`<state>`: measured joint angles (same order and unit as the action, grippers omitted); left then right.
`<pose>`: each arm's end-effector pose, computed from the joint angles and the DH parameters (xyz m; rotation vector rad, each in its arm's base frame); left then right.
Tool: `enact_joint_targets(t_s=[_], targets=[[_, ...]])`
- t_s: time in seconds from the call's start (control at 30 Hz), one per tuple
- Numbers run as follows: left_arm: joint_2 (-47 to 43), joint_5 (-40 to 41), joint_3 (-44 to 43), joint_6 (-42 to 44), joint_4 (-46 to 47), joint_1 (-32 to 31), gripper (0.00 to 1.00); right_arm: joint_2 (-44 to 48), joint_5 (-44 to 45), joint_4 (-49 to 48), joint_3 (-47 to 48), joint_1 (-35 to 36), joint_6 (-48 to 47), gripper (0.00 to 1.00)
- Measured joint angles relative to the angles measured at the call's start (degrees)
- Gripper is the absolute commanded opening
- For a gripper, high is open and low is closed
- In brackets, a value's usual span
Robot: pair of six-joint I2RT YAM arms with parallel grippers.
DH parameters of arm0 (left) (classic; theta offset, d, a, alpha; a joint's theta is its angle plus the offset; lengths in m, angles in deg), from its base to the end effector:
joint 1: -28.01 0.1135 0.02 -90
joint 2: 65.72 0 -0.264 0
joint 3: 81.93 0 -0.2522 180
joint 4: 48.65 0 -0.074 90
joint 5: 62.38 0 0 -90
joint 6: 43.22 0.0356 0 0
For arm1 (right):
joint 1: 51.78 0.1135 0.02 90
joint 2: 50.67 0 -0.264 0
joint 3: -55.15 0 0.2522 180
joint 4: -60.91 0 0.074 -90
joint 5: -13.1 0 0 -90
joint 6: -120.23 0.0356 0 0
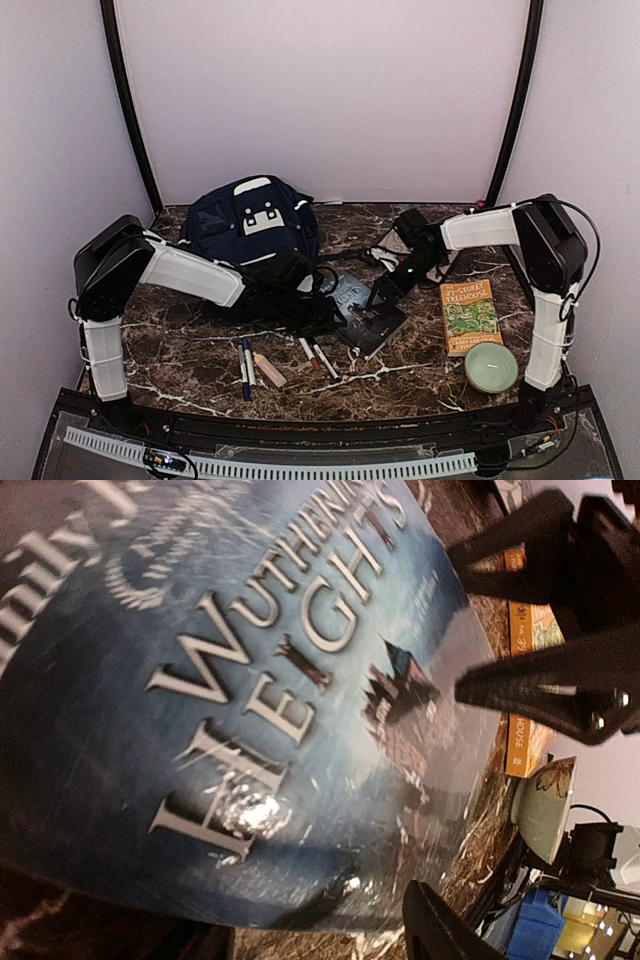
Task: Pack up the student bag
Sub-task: Rotate the book at the center of the board.
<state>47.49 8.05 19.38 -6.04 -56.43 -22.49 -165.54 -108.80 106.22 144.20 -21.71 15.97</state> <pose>0.2525 -0.3250 0.1408 0.1470 2.6293 -1.1914 0.3296 0.2126 0.1446 -1.1683 2.5188 0.8485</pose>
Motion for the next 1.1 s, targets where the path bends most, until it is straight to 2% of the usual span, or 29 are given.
enact_joint_targets(t_s=[0.13,0.3,0.63,0.77,0.97,1.1], targets=[[-1.2,6.6,0.3,-3.1,-1.4,0.1,0.61,2.3,0.2,4.0,-2.3,1.2,-0.7,0.61],[-1.6,14.1,1.4,-4.9,1.4,1.5,0.61,2.9,-4.3,7.8,-3.5,3.7,-0.9,0.62],[0.6,14.9,-0.2,-4.2,4.0,3.0,0.59,-2.5,-9.9,10.2,2.1,1.0,4.7,0.63],[2.3,14.7,-2.3,-3.1,4.0,3.8,0.55,-4.0,-12.1,10.3,3.7,-0.3,7.1,0.59],[2.9,14.5,-2.9,-0.7,4.2,4.3,0.5,-4.4,-10.9,10.6,5.0,-0.2,8.9,0.56],[2.9,14.6,-2.9,1.3,3.8,4.2,0.47,-3.1,-6.7,8.8,4.9,0.4,9.1,0.55]])
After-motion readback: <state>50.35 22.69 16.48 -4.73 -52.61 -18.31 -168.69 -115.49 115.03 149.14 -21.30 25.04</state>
